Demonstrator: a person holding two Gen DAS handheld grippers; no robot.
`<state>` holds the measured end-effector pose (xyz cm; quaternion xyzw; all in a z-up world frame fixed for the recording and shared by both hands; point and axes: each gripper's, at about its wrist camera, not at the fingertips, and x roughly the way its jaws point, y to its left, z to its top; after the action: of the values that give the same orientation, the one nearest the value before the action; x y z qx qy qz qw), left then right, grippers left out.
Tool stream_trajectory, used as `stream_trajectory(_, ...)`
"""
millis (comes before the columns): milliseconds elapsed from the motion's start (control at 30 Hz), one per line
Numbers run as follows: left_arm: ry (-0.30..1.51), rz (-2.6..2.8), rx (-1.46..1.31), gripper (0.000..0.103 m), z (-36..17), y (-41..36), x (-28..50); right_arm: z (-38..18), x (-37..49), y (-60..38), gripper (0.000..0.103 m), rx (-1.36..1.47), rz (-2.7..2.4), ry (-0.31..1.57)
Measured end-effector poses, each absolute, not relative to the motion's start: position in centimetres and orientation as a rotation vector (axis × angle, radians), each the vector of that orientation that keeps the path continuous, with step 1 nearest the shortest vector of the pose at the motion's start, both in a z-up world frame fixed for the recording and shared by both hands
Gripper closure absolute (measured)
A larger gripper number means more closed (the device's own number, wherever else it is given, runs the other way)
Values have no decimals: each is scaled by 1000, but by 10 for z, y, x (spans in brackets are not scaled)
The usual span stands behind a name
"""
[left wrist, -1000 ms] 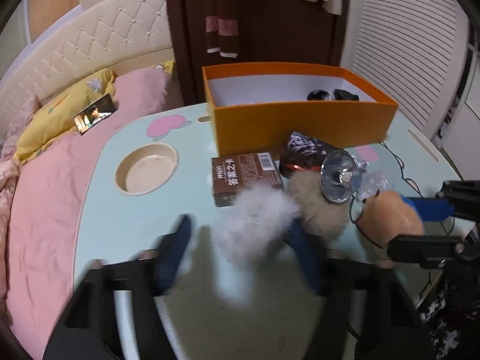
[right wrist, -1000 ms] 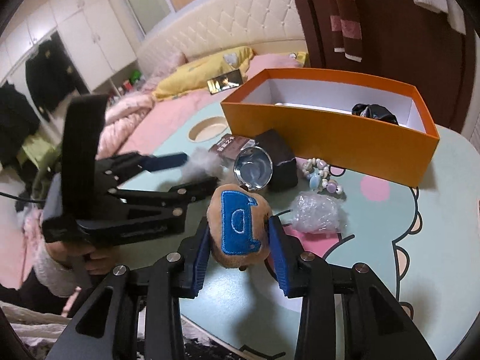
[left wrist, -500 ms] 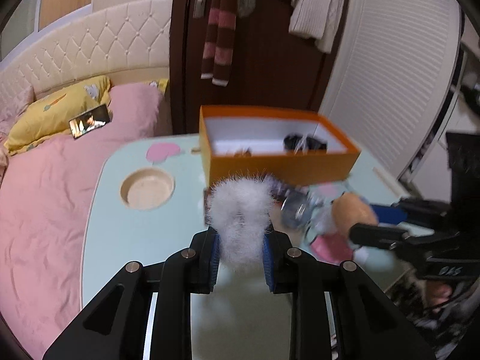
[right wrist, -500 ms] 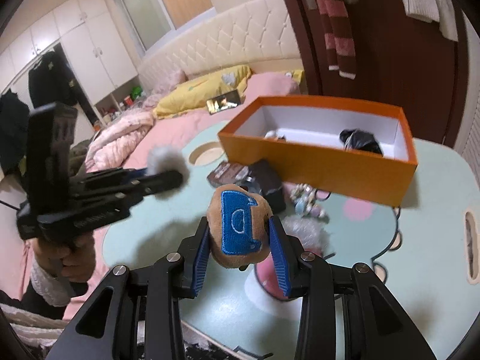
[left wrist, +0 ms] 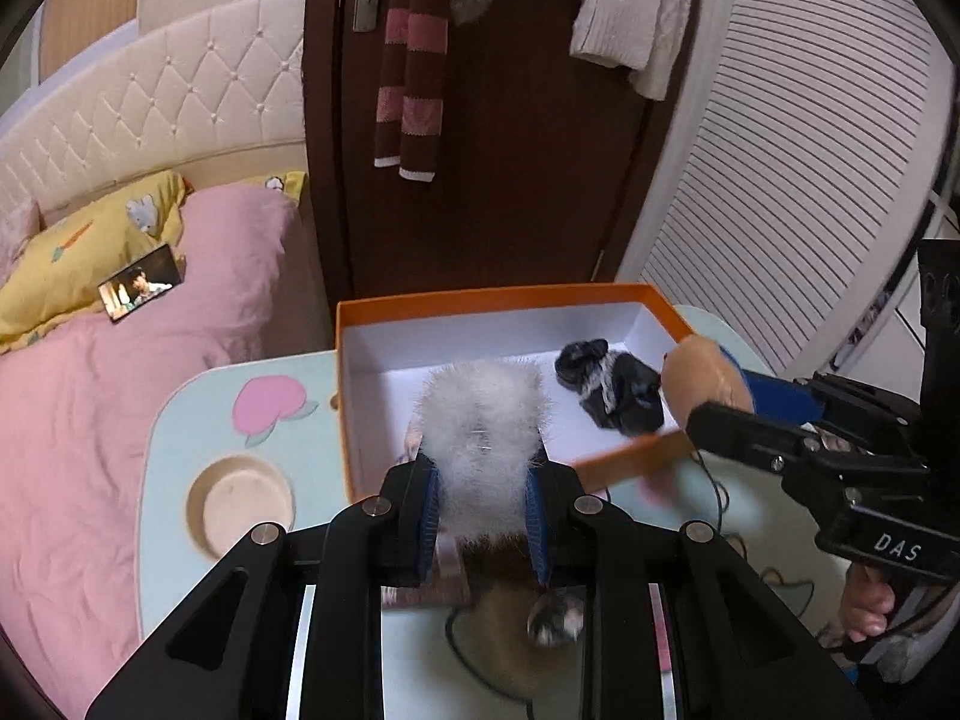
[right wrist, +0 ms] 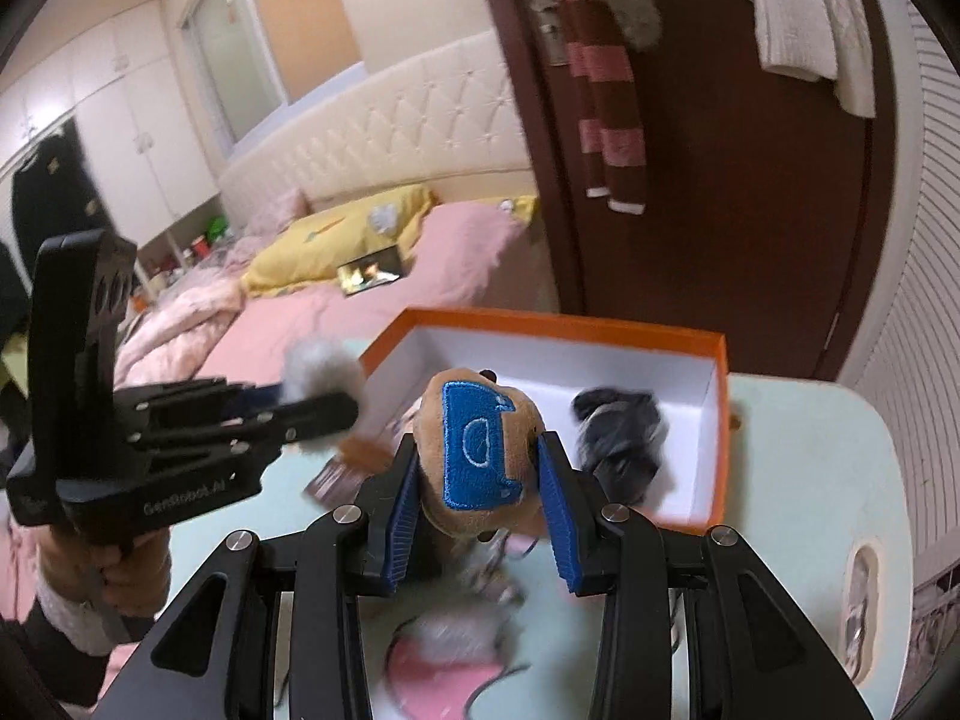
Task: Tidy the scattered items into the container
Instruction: 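Carry the teddy bear and the fluffy ball above the orange box with both tools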
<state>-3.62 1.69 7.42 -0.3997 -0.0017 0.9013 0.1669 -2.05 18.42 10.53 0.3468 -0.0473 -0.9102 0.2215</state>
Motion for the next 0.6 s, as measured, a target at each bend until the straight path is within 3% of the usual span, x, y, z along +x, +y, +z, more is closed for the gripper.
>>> stream_trajectory(433,-79,2544,-1252,78,48,14,-84,80,-75,186,66,1056,-2492,-205)
stream_trajectory(600,-87,2511,-1276,76,42,17,-97,77,-85,187,58,1042,-2510,-226)
